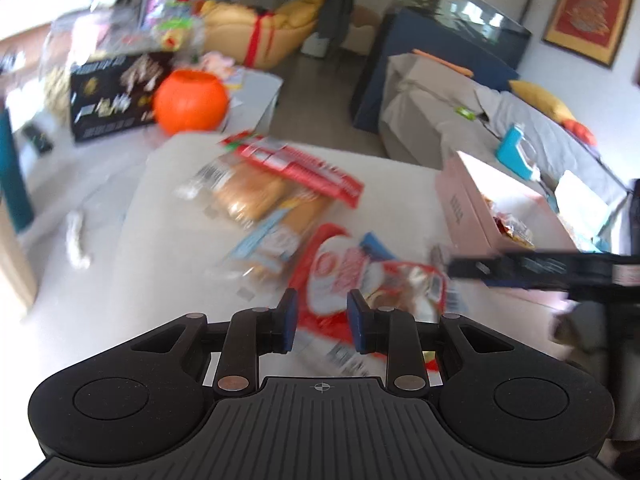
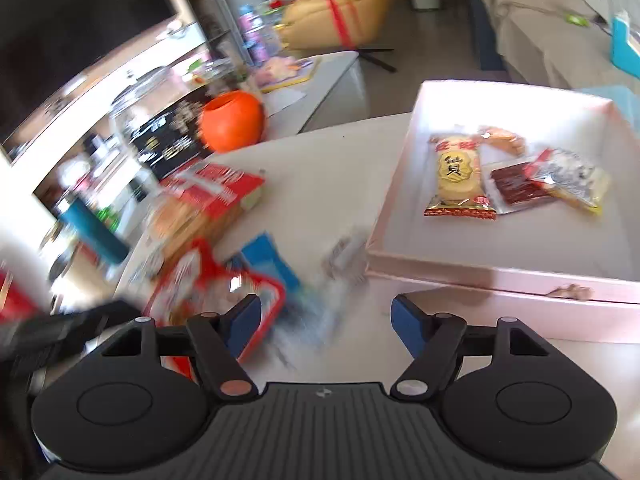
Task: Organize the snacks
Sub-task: 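Drop the white packets into the box with the right tool while the left drops the orange snack, then grasp the clear barcode packet with the right tool while the left tool grasps the red sausage bag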
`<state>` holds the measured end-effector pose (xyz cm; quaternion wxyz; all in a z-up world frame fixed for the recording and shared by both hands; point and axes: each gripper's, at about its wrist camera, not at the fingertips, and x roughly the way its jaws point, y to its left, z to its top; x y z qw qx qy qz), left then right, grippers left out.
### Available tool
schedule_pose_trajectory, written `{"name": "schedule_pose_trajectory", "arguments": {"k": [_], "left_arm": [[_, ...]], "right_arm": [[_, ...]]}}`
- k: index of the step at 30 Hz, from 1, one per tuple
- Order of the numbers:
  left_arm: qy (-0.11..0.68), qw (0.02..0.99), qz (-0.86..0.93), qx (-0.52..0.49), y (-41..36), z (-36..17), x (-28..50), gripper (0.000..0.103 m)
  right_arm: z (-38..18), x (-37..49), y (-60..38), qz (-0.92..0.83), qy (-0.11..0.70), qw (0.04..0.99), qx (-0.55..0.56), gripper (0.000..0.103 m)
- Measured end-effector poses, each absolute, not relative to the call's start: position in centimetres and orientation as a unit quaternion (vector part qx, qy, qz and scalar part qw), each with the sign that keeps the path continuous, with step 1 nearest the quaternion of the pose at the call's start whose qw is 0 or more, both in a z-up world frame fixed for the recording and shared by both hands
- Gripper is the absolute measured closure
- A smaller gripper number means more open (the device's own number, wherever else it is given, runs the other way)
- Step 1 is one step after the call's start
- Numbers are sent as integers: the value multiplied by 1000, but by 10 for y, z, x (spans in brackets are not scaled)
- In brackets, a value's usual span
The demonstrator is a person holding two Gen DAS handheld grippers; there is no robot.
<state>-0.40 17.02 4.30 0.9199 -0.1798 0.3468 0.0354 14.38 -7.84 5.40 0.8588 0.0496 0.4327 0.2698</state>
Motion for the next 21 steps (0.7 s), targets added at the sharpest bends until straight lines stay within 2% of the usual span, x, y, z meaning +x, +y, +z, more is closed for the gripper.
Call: {"name": "schedule_pose_trajectory", "arguments": {"k": [4,6,7,8,10,14,21], "left_arm": [[359,905,35,-224,184,35,-15,73],[359,905,30,-226,181,34,-16,73],[358,905,29,-227,180,34,-17,73],[357,905,29,-229,180,34,-17,73],[354,904,30,-236,180,33,-16,73],[355,900,29,-251,174,31,-7,73],[348,907,30,-234,146,33,28,72]], "right_arm": [[34,152,-44,200,438,875,41,28],[32,153,-37,193,423,885,21,31],[32,151,-33,196,422,885,1,42],[33,146,-32,203,419,885,-24,57],[36,134,-37,225,414,880,-57,64],[36,107,-71,251,426,867,-59,65],[28,67,-130,214,388,892,-87,64]]}}
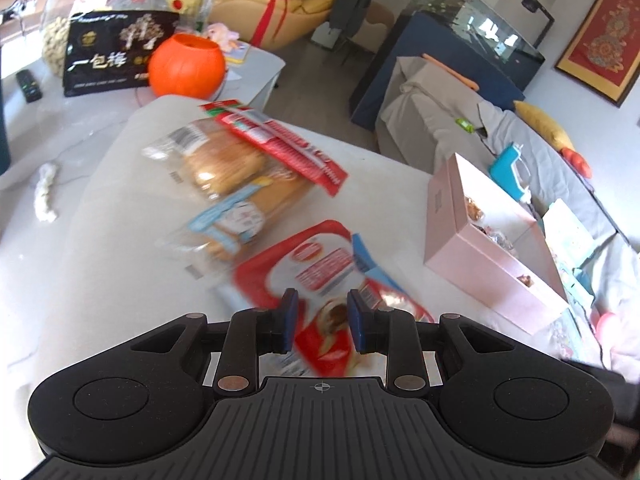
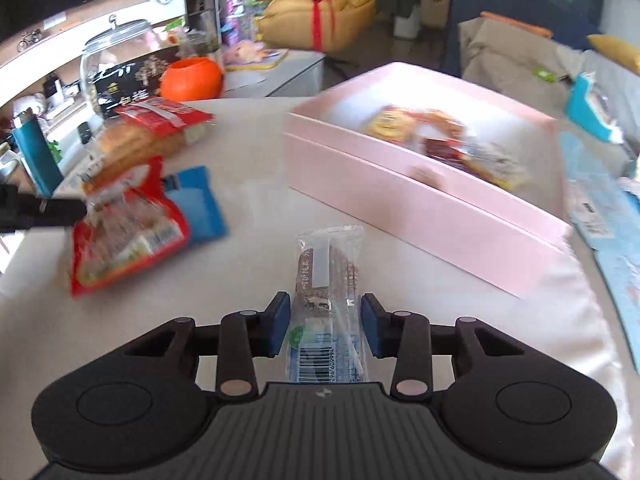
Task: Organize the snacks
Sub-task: 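Grasp the clear barcode packet with the right tool while the left tool grasps the red sausage bag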
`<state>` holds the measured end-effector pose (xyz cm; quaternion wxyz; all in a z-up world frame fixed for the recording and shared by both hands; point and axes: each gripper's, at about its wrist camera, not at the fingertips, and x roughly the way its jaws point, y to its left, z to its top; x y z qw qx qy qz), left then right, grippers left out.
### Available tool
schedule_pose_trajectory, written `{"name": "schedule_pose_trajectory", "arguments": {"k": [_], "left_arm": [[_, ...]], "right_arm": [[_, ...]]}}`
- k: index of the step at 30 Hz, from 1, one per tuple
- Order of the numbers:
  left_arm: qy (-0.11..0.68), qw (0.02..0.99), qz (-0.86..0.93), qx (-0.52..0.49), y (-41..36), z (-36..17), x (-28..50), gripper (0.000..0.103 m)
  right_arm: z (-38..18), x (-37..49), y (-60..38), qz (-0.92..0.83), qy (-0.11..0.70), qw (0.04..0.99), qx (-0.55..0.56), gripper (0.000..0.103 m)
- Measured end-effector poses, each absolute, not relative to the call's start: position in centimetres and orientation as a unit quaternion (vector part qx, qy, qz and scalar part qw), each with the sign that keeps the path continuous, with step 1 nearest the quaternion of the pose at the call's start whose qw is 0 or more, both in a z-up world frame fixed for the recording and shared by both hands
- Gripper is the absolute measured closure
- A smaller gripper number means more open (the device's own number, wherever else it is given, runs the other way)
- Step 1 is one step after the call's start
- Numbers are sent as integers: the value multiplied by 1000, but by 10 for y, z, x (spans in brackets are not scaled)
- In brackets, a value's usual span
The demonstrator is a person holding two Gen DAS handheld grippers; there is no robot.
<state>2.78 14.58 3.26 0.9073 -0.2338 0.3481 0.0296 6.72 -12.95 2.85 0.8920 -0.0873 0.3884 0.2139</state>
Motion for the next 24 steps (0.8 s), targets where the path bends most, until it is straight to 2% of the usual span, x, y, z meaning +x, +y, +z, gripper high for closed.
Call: {"name": "schedule_pose_trajectory", "arguments": {"k": [3,5,8,19,24], "left_arm": [[353,913,28,-202,131,34,50,72],[356,917,21,-180,122,34,63,72],[367,920,4,-136,103,37,77,72],[374,927,-23,-33,47,42,85,72],[373,928,-20,7,38,36,92,64]], "right_arm": [[24,64,-144,215,376,898,-76,57],[20,60,-148,210,365,904,-72,44],[14,56,-153,194,349,915,-63,33],[14,57,-155,195,345,917,-43,30],[13,61,-151,173,347,920,-48,30]]}}
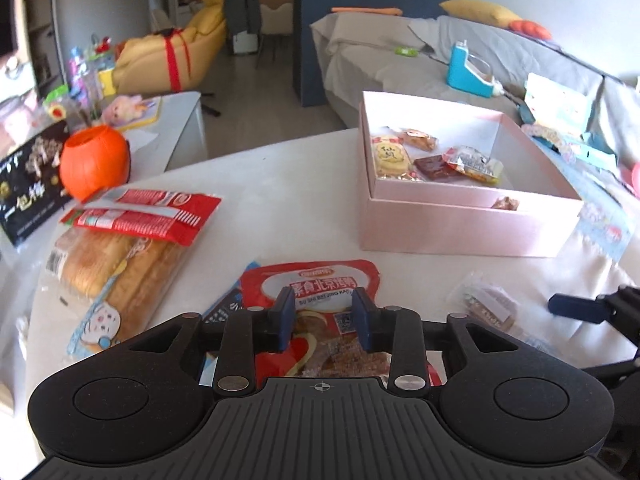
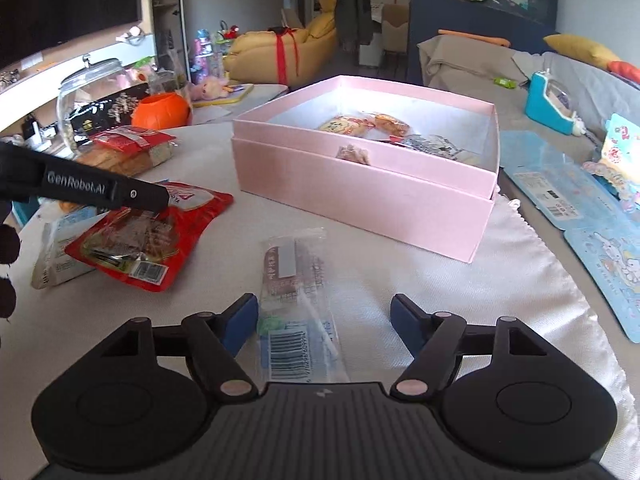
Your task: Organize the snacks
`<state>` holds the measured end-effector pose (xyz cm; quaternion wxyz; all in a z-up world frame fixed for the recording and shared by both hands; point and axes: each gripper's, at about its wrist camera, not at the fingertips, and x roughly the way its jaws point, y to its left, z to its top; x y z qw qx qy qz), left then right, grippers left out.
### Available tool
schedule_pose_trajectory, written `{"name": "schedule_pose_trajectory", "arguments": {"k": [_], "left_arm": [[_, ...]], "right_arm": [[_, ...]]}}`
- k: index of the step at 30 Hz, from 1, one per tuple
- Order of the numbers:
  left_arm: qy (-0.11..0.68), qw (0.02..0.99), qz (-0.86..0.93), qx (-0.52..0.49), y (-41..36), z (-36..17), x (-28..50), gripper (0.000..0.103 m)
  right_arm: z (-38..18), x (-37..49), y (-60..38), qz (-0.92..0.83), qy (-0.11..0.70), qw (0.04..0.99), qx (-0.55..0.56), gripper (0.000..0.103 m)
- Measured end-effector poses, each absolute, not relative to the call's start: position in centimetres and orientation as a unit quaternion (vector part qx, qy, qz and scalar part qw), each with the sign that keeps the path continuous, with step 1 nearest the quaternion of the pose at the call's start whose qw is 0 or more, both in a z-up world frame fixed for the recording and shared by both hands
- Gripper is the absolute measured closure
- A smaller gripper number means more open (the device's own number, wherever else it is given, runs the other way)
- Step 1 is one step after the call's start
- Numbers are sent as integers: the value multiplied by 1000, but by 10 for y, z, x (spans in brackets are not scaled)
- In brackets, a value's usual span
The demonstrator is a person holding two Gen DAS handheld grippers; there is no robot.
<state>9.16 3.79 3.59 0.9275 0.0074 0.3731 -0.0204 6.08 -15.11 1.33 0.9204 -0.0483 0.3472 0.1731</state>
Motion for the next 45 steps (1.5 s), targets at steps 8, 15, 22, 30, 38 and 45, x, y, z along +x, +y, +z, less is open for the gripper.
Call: {"name": "schedule_pose_trajectory", "arguments": {"k": [8,15,22,30,38,45], "left_arm": [[399,914,-33,69,14,37,99,48],[396,909,-25,129,7,36,94,45],[407,908,9,96,28,35,99,44],[422,905,-8,50,32,29,108,28],[411,910,-18,44,30,32,96,55],[425,901,-85,21,20,25,59,70]], "right_arm": [[12,63,-154,175,346,921,-35,28],[11,63,-162,170,344,923,-12,28],[11,63,-162,170,344,923,-9,28],[11,63,-162,171,345,923,-11,27],[11,63,-162,172,345,923,-10,27],[12,60,-157,154,356,921,-38,27]]}}
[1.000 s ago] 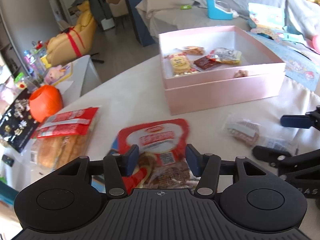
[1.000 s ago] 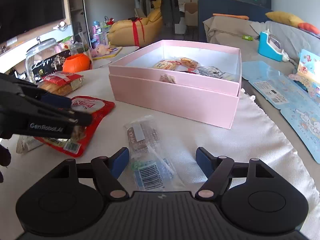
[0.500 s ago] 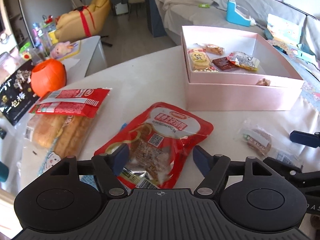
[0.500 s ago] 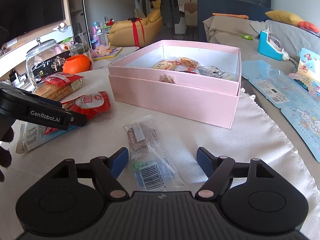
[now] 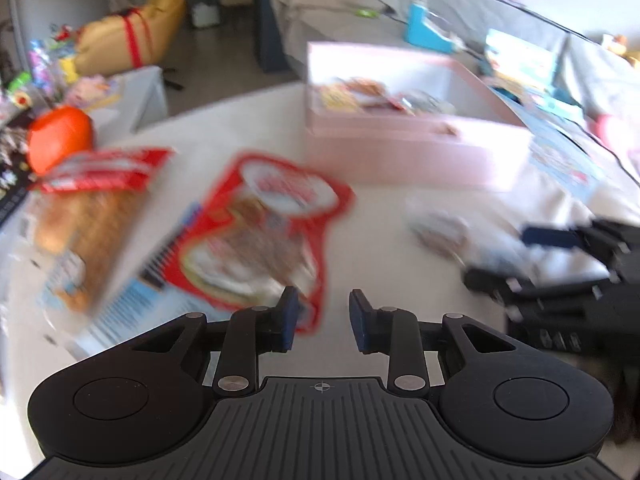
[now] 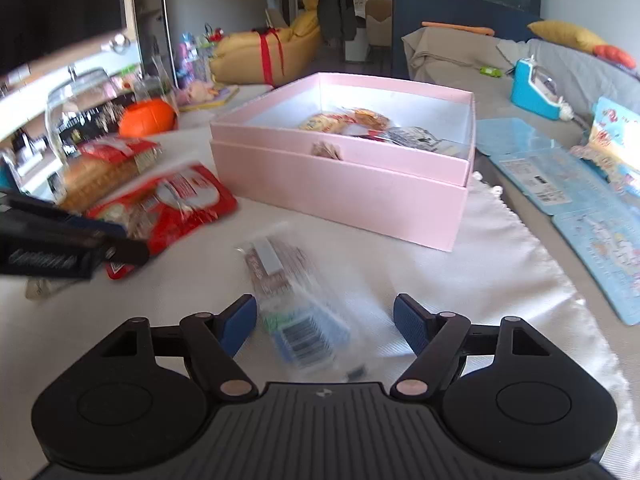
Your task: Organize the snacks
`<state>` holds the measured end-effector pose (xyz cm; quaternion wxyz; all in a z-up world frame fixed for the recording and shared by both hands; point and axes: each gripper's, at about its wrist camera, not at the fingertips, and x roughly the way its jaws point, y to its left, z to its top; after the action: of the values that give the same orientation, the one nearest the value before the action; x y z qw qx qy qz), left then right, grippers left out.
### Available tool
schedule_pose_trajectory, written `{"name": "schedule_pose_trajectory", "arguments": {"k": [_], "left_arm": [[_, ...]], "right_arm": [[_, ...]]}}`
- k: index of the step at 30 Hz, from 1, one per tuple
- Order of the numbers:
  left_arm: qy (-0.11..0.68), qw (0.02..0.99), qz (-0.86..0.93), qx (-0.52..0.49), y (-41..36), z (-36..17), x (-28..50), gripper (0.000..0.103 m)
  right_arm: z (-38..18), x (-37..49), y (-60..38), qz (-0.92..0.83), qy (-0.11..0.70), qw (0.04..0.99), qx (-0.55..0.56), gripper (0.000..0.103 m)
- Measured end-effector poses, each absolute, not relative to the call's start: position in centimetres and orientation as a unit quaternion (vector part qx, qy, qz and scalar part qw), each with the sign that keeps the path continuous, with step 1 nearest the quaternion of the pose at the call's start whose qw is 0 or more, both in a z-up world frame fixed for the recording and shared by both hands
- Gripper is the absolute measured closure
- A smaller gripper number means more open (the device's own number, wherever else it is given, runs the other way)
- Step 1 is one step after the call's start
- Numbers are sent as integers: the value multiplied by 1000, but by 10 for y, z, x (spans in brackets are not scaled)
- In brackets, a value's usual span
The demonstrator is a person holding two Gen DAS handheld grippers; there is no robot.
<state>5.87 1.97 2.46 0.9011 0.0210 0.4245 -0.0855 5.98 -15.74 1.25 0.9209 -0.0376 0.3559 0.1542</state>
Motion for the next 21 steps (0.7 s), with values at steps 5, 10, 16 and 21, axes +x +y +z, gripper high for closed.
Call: {"name": "schedule_pose_trajectory", "arguments": {"k": [5,10,16,21], "left_arm": [[421,901,-104,8,22,23,50,70],[398,913,-94,-14,29,38,47,70],[350,935,-46,-42,50,66,51,70],[357,933,-39,-16,54,65,82,69]], "right_arm": [[11,57,-162,147,358,921,-39,21],[9,56,-165,150,353,923,-34,20],[9,56,-168,156,352,923,-23,18],[9,56,-167,156,352,923,-23,18]]}}
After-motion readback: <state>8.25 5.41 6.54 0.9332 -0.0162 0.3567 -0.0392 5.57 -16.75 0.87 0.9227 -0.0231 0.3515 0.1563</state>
